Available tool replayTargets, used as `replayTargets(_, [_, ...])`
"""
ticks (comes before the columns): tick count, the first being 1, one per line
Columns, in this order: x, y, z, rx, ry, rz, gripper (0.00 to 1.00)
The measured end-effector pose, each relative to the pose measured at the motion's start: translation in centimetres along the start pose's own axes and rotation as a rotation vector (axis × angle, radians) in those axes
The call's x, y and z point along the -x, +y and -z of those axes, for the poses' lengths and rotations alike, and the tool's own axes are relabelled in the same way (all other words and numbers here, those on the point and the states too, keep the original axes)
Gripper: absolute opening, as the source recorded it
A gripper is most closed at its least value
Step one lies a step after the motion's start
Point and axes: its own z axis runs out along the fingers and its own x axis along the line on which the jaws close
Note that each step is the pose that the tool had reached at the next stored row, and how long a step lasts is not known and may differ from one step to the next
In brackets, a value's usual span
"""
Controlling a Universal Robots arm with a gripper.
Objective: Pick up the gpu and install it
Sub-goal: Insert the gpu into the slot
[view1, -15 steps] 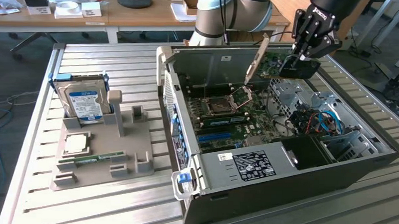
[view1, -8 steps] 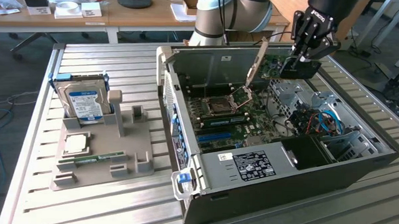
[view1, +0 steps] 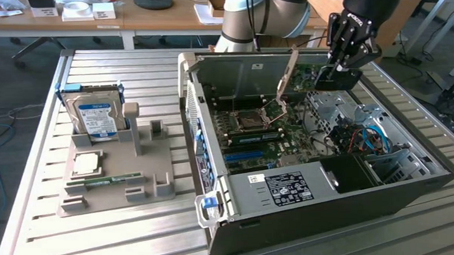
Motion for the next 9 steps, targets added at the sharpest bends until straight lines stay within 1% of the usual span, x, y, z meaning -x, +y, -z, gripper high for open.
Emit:
replayTargets(4, [0.0, 0.49, 0.00, -0.0003, 0.0000, 0.000, 0.27])
replayTargets(9, [-0.2, 1.68, 0.02, -0.0010, 0.0000, 0.000, 0.27])
